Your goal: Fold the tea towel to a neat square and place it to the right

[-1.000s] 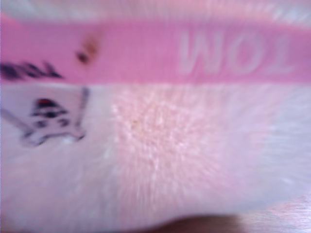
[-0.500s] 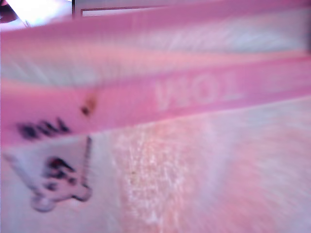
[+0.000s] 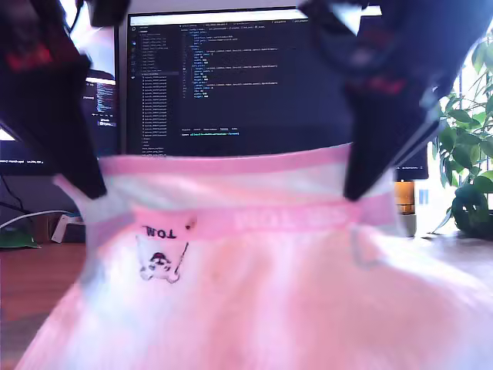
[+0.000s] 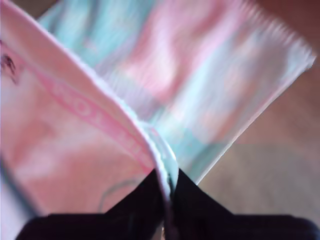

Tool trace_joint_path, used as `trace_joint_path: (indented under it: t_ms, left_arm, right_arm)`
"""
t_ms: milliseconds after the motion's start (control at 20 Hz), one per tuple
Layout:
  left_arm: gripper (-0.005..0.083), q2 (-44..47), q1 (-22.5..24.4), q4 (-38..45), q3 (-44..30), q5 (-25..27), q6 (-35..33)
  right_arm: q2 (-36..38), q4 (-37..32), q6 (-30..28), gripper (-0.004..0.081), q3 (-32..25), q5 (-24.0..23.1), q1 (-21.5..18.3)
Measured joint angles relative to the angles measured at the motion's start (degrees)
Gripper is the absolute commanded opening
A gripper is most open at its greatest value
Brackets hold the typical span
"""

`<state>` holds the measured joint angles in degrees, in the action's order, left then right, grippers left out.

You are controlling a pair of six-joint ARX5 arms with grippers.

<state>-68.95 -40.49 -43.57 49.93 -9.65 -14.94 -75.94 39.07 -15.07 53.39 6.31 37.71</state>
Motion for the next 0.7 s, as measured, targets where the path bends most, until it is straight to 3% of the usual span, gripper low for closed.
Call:
trace_joint_path:
  t_ms: [400, 700]
  left_arm:
    - [-0.0024, -3.5, 4.9, 7.7, 0.0, 3.6, -4.8]
    - [-0.0024, -3.6, 7.2, 11.7, 0.0, 3.6, -6.5]
  right_arm:
    - [-8.1, -10.8, -3.1, -0.0012, 0.0, 3.8, -6.0]
    - [-10.8, -14.8, -4.2, -0.0012, 0.0, 4.9, -6.5]
